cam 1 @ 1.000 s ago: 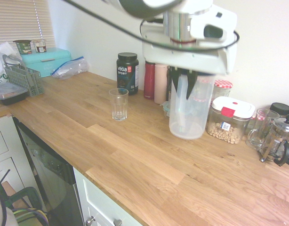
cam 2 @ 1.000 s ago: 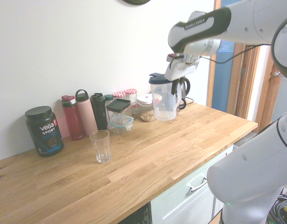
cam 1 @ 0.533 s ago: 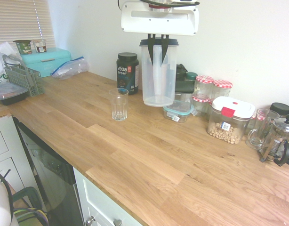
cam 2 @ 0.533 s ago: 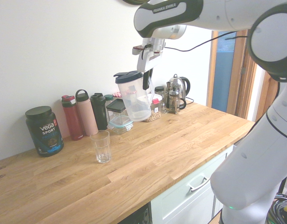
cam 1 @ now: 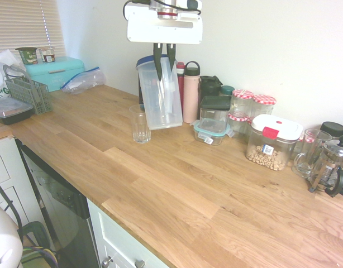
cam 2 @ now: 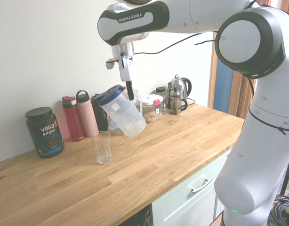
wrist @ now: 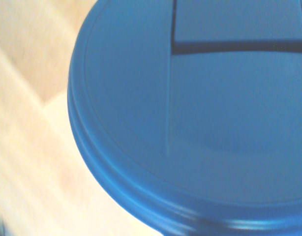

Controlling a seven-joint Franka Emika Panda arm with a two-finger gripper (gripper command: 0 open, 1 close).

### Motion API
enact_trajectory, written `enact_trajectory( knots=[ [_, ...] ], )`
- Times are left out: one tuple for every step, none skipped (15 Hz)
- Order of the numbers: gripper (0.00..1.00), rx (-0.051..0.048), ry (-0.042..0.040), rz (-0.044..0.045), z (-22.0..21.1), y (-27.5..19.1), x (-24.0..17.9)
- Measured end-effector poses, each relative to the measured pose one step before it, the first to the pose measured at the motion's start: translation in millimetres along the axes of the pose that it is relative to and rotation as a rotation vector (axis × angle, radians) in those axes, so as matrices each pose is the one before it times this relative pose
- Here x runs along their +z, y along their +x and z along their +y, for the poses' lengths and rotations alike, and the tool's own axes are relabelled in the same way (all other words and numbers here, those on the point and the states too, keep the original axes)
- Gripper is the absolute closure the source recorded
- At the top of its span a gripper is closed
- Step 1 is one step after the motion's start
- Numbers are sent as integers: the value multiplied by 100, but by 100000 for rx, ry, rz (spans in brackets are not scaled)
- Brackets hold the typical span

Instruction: Pour me some water

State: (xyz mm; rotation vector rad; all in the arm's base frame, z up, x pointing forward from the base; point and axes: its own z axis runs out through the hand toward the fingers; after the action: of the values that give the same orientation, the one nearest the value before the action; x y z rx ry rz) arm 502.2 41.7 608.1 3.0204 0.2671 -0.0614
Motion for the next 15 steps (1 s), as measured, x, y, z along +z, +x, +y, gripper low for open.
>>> enact_trajectory(
  knots=[
    [100, -4400, -4027, -1543, -414, -2, 52],
    [100, -4471, -4021, -1403, -371, 10, 44],
    [100, -4472, -4077, -879, -454, 141, -4],
    [100, -4239, -3895, -612, -676, 252, -70],
    [100, -4502, -4139, -691, -894, 391, -59],
    [100, -4461, -4458, -829, -807, 502, 36],
    [100, -4297, -4863, -1010, -689, 603, 92],
    [100, -3108, -4116, -970, -301, 549, 292],
    [100, -1850, -2864, -723, -194, 534, 351],
    [100, -1124, -1671, -737, -185, 498, 362],
    [100, -1028, -1079, -571, -217, 502, 354],
    [100, -1149, -1247, -585, -308, 523, 295],
    [100, -1004, -1324, -631, -340, 486, 231],
    [100, -913, -1289, -550, -377, 412, 109],
    [100, -746, -1243, -391, -425, 405, 36]
  ],
)
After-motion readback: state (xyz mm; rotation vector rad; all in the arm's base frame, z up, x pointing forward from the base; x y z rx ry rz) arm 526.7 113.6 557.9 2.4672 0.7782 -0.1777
